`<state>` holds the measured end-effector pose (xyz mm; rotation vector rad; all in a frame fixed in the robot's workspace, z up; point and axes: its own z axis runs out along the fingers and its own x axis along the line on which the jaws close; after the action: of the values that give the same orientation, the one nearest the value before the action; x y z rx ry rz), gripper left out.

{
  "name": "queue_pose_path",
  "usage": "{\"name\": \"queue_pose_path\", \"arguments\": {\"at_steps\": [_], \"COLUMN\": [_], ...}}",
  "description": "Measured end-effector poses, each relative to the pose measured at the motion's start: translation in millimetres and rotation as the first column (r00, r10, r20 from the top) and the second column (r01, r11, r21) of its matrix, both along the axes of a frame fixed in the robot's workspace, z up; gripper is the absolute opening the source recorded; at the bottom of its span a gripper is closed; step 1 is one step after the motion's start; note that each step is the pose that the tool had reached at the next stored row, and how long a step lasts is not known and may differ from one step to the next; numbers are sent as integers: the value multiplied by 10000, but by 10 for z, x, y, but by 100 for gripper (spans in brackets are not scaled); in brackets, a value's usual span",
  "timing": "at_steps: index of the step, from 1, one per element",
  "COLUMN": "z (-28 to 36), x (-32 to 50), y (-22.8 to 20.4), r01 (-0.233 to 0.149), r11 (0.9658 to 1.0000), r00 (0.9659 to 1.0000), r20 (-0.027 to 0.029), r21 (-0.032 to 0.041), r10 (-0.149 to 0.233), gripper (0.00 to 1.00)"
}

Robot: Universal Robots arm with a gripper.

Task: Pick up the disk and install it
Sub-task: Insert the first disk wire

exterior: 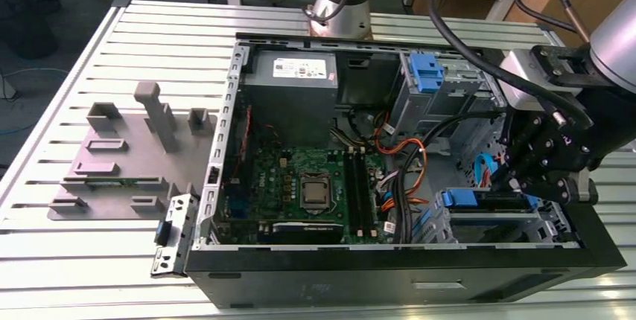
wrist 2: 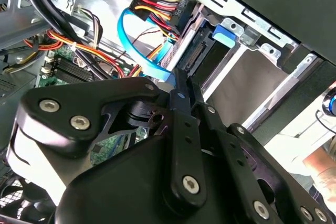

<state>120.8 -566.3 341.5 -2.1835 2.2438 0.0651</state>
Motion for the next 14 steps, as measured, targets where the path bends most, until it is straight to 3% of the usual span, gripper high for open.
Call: {"name": "queue_pose_path", "arguments": {"at_steps": [14], "z": [-24], "x": [0], "y": [-27], "r01": [0], "r11": [10000], "r00": [10000], "r20": [0], "r21": [-13], "r10": [0], "gripper": [16]}}
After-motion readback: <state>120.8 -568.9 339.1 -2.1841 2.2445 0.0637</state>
